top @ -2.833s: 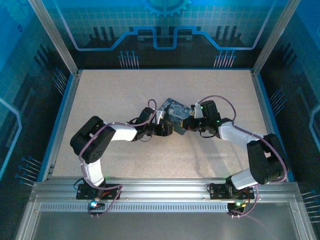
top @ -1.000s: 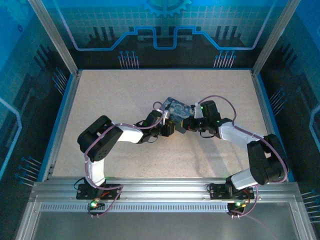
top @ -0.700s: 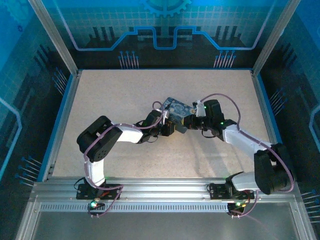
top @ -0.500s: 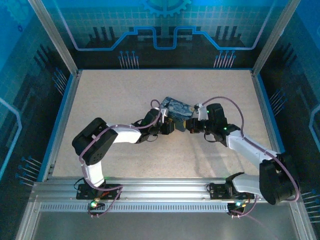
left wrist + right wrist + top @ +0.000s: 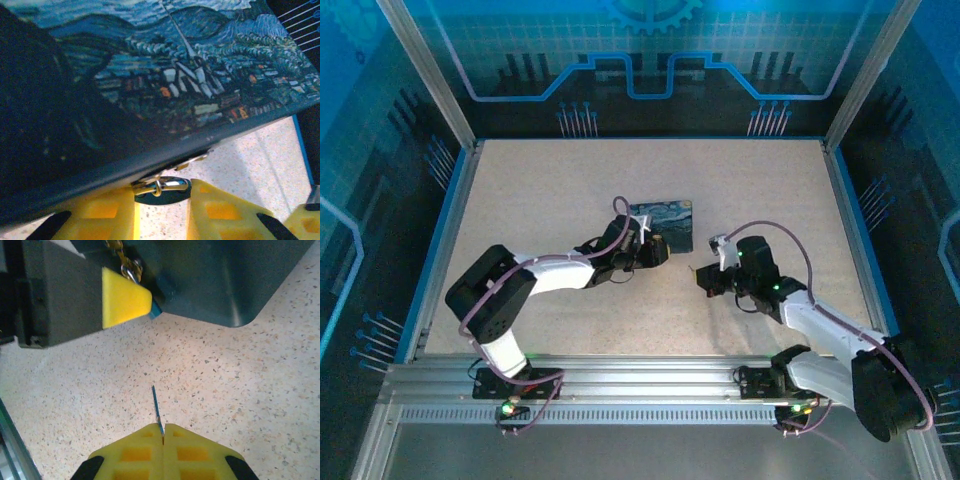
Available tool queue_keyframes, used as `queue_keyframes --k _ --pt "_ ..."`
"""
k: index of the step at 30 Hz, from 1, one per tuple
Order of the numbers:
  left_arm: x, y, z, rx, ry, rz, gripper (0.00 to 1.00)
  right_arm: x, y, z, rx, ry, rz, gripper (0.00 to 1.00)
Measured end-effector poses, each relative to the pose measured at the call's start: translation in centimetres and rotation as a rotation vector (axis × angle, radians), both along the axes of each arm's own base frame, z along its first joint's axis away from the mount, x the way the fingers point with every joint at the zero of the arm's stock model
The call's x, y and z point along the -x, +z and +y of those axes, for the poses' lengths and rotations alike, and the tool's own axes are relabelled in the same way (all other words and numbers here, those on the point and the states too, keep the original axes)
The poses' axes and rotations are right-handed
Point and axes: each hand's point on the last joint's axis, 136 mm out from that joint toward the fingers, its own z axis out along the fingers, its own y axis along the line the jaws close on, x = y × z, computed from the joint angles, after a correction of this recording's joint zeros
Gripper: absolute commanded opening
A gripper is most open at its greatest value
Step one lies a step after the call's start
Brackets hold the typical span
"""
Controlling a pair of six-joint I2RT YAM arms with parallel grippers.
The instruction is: Unlock a padlock with a key
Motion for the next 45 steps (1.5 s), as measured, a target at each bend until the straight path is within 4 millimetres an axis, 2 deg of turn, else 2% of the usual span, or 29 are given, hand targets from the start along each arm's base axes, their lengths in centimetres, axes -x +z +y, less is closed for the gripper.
queue_keyframes --k 6,12,27,37,45 --pt "0.7 0.5 -0.4 0.028 -0.005 0.034 0.24 0.0 -0.9 1.8 0.022 0.075 -0.038 0.00" --pt "1.1 0.1 -0.3 0.025 -0.006 0.064 0.24 -0.4 -1.6 2.8 0.038 0.089 -0.064 0.00" --pt "1.3 -0.1 -0.1 0.023 0.003 0.089 0.23 -1.8 -2.5 2.6 0.042 0.051 -0.146 0.00" --pt "1.4 -0.1 -0.2 0.024 0.000 0.090 0.22 -2.3 -4.1 3.0 0.055 0.051 -0.133 0.00" --pt "1.4 -0.1 -0.2 0.025 0.000 0.091 0.22 -2.8 -4.4 3.0 0.063 0.039 -0.137 0.00"
